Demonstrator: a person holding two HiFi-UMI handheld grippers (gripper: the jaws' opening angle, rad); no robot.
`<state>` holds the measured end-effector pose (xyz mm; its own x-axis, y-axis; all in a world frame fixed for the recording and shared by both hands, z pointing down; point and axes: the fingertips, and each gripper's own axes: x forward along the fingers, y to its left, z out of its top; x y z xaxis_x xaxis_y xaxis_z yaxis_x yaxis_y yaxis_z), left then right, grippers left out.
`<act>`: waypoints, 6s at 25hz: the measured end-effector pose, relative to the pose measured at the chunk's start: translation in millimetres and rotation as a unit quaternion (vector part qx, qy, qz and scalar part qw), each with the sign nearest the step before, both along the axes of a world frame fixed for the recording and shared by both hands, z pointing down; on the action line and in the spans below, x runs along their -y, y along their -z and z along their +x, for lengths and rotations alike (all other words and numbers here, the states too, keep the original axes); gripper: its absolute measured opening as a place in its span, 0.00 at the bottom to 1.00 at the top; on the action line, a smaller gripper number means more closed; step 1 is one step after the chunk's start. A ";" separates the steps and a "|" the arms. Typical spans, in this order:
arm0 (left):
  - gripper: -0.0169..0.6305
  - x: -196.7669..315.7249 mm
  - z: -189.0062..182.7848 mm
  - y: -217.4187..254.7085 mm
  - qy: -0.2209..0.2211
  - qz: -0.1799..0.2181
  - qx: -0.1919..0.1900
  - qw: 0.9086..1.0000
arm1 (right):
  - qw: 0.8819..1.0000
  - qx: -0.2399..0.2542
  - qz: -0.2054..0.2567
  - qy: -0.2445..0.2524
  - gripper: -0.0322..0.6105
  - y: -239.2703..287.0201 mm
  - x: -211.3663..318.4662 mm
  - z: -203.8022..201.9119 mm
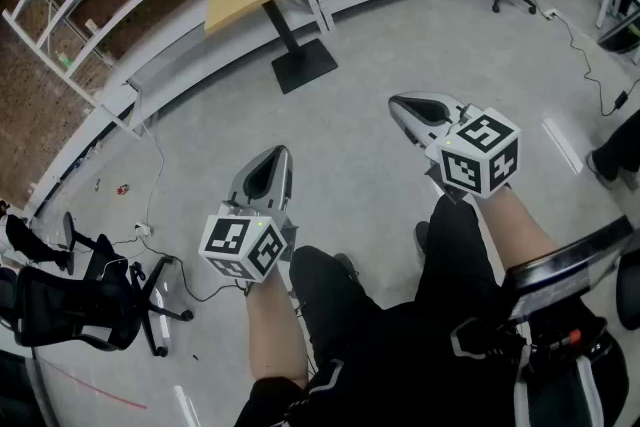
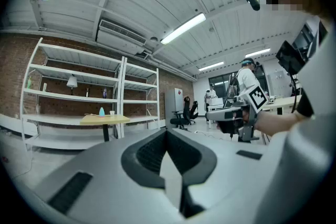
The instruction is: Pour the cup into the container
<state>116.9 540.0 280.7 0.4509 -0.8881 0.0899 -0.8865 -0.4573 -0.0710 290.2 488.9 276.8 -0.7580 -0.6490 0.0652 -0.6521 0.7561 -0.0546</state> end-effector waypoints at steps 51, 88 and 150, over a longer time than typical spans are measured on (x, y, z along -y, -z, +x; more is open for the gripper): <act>0.02 116.5 -44.6 -37.1 -0.006 -0.027 -0.017 0.999 | 1.000 0.021 0.007 0.007 0.05 -6.5 124.1 -58.8; 0.02 634.8 -170.2 -18.8 0.010 -0.018 -0.030 0.999 | 0.998 0.046 0.023 0.024 0.05 5.1 638.8 -180.6; 0.02 1157.0 -406.4 -60.2 -0.017 -0.080 -0.011 0.997 | 0.989 -0.117 -0.088 0.010 0.55 -73.9 1212.1 -440.2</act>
<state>-289.5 -617.0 341.0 0.4840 -0.8471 0.2196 -0.8707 -0.4912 0.0241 -150.0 -723.2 350.7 -0.7207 -0.5977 0.3512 -0.6479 0.7609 -0.0347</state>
